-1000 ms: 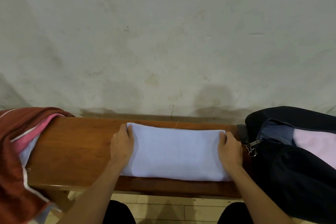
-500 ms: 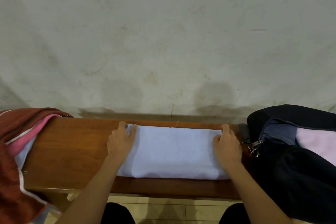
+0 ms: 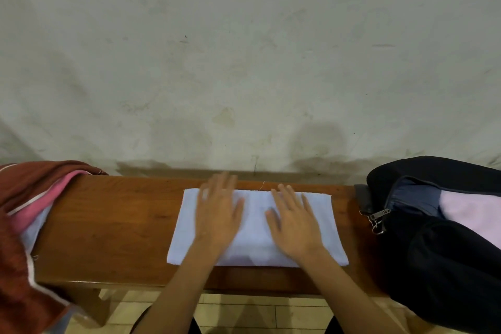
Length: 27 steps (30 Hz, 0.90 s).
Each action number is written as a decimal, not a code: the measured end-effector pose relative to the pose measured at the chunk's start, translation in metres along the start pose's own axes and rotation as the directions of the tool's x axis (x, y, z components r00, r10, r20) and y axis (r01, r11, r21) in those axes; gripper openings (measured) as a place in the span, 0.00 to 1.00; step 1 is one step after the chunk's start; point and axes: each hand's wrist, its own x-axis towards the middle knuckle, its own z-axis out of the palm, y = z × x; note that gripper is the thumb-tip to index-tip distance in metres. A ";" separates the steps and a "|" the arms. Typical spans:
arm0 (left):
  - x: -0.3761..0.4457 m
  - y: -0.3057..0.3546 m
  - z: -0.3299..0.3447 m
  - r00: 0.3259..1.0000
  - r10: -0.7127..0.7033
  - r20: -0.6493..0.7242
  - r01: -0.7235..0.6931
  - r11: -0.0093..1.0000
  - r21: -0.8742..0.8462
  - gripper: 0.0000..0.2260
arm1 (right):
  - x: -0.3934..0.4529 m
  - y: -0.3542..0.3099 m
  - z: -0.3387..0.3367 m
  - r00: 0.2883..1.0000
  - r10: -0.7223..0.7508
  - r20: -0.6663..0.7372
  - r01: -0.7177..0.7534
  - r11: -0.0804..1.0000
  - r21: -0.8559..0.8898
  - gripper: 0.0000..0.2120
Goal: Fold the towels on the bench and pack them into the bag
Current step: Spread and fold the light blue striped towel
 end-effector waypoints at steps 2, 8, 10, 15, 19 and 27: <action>-0.008 0.029 0.016 0.970 0.156 0.185 -0.158 0.987 -0.004 0.24 | 0.003 -0.011 0.018 0.996 -0.081 0.047 0.080 0.997 0.008 0.41; -0.032 0.011 0.044 0.930 0.110 0.352 -0.128 0.991 0.028 0.27 | -0.007 0.011 0.035 0.999 -0.029 -0.032 0.030 0.999 0.023 0.31; -0.033 0.001 0.042 0.940 0.082 0.331 -0.103 0.994 0.045 0.28 | -0.010 0.022 0.031 0.999 -0.004 -0.043 0.006 1.000 0.027 0.33; -0.038 -0.022 0.035 0.956 0.021 0.293 -0.039 0.998 0.057 0.30 | -0.024 0.043 0.025 0.997 0.067 -0.034 -0.067 0.998 -0.006 0.38; -0.043 -0.035 0.029 0.957 -0.014 0.291 -0.011 0.996 0.084 0.30 | -0.036 0.059 0.017 0.988 0.155 -0.006 -0.156 0.987 -0.035 0.35; -0.055 -0.050 0.018 0.959 -0.018 0.284 0.012 1.000 0.023 0.32 | -0.054 0.084 0.007 0.938 0.346 0.013 -0.346 0.935 0.082 0.34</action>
